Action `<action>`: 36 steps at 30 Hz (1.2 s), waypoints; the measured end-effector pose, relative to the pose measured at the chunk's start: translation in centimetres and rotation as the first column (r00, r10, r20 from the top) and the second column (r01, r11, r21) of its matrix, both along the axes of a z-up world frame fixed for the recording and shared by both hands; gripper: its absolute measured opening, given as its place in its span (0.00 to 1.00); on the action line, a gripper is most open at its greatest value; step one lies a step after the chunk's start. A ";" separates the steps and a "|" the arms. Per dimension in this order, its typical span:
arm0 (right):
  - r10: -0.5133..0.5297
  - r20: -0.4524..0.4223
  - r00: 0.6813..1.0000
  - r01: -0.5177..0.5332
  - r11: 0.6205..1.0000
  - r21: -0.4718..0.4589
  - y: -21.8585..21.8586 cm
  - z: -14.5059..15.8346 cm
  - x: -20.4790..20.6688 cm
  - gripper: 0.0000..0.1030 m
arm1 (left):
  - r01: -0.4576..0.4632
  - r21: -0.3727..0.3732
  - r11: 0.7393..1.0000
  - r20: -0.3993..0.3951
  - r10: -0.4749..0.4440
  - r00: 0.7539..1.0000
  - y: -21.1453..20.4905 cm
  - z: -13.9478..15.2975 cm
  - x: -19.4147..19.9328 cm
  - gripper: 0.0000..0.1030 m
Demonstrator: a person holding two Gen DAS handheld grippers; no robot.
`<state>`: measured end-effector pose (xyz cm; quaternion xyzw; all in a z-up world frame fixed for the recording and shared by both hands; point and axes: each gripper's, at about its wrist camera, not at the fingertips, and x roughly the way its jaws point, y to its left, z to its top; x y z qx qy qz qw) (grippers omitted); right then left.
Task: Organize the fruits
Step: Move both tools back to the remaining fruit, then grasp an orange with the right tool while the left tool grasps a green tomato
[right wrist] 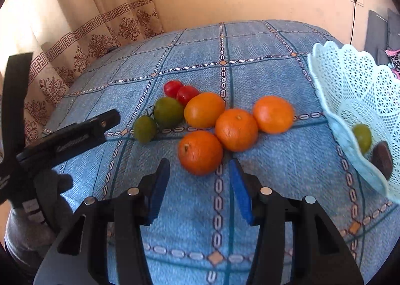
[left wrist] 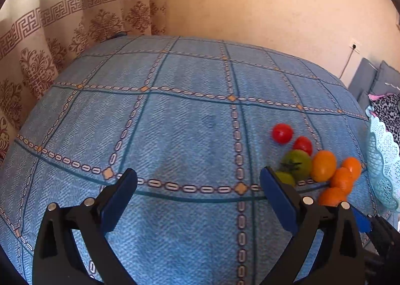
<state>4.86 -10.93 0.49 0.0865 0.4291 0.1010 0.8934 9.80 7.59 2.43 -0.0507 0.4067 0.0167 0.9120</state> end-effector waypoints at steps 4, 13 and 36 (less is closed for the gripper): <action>-0.003 0.000 1.000 0.003 1.000 -0.004 0.3 -0.4 0.7 0.50 | -0.026 -0.013 1.000 -0.006 0.026 1.000 0.7 -0.3 0.2 0.95; 0.000 0.038 0.999 0.003 0.997 -0.077 1.0 -0.2 0.3 0.38 | 0.022 -0.019 1.000 -0.005 -0.022 1.000 -0.4 -0.4 -0.3 0.95; -0.068 0.184 0.981 0.078 0.996 -0.047 -3.6 4.0 -4.9 0.38 | 0.272 -0.092 0.958 -0.046 -0.277 0.960 -6.8 -0.9 0.1 0.45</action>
